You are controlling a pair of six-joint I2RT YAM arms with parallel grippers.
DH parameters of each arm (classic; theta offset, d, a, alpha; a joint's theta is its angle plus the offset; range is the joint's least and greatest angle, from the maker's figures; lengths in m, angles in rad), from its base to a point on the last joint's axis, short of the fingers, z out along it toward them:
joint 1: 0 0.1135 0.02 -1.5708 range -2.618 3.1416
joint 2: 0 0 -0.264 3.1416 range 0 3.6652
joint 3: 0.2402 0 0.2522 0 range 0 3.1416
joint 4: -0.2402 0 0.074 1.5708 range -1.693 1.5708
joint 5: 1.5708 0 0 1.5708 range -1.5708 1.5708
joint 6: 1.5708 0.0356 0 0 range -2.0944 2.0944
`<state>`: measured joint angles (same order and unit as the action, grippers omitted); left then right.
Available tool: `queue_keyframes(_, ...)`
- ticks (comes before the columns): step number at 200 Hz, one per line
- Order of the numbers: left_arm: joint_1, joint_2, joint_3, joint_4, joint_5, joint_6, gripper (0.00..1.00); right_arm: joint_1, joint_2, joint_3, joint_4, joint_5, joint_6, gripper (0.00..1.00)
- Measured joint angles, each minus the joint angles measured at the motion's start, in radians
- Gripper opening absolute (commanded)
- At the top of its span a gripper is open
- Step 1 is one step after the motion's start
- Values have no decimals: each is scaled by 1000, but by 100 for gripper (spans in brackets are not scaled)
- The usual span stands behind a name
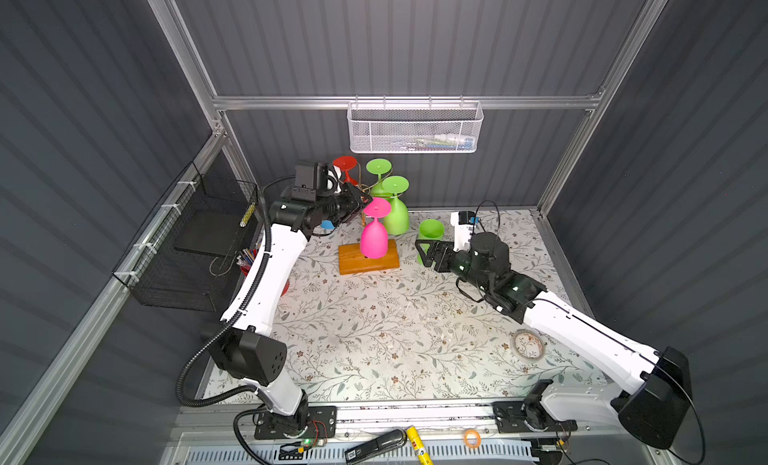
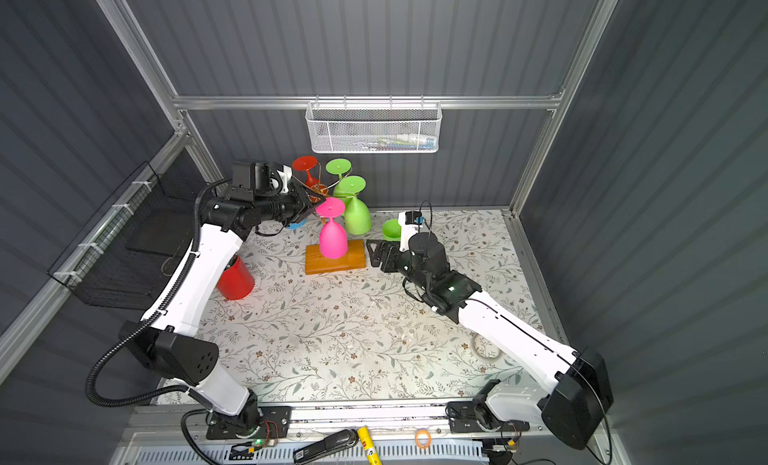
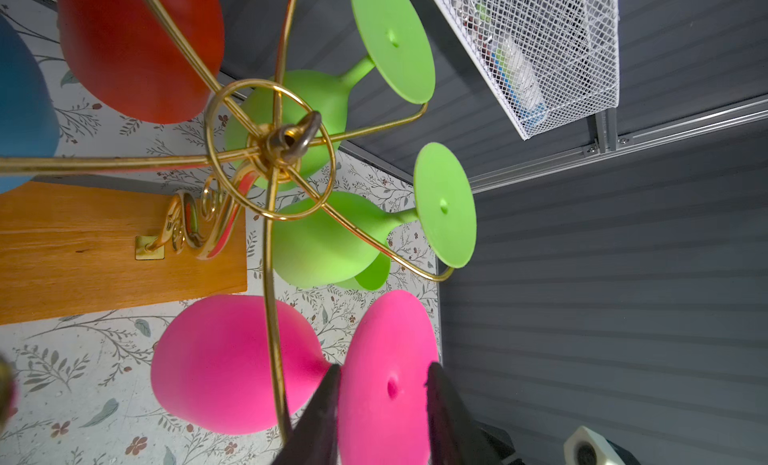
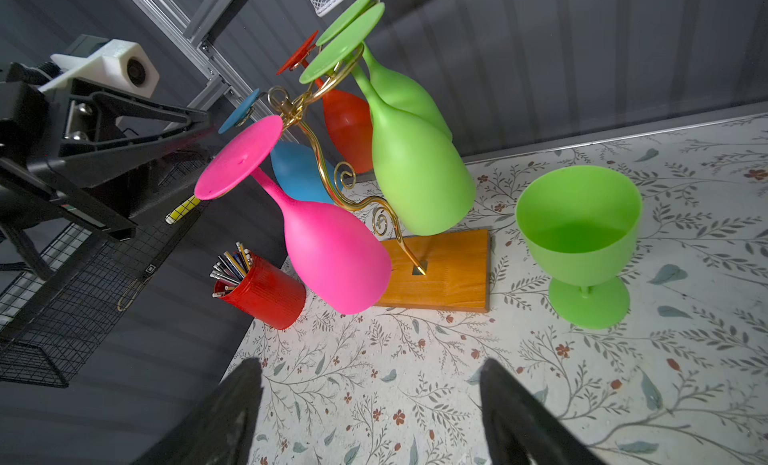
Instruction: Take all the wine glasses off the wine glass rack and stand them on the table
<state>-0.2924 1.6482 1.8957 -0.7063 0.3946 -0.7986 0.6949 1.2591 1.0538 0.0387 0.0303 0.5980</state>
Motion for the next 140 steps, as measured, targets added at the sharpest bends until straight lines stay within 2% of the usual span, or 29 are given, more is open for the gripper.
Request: queue_keyframes(140,36,-31,-114,115,105,-90,20,0,0,-4,5,3,0,83)
